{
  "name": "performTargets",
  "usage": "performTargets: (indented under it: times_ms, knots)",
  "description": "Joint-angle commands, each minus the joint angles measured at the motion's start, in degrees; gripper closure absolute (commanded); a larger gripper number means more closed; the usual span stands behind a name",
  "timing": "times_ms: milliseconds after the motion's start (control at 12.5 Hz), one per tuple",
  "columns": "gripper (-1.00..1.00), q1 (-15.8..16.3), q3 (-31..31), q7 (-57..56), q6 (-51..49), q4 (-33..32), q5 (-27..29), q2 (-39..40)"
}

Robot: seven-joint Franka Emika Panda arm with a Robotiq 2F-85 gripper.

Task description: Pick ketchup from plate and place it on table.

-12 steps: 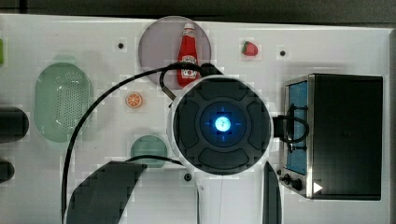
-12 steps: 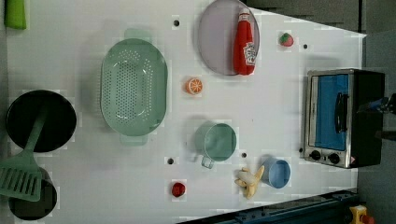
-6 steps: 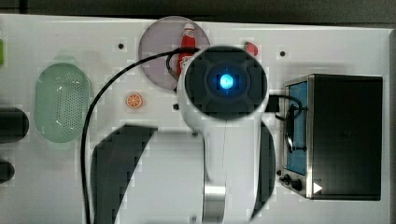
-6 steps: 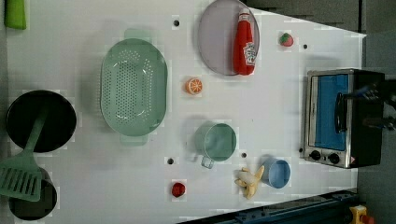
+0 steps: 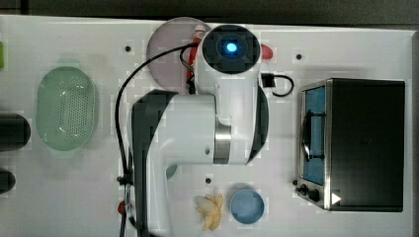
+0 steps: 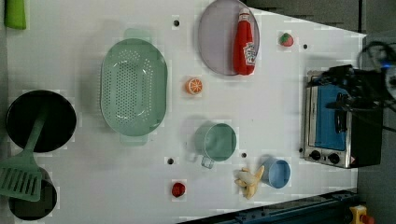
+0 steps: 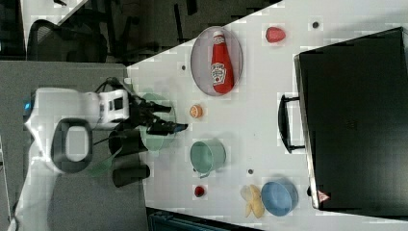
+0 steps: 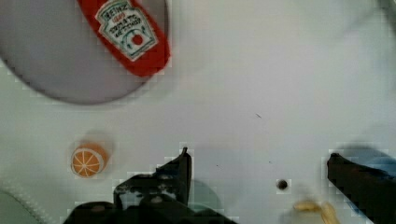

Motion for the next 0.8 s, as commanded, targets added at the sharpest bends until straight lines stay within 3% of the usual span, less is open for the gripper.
performTargets:
  times_ms: [80, 800]
  knots:
    - [-1.0, 0.04, 1.14, -10.12, 4.89, 2.6, 0.01, 2.94]
    - [-1.0, 0.7, 1.19, -28.52, 11.62, 11.37, -0.09, 19.62]
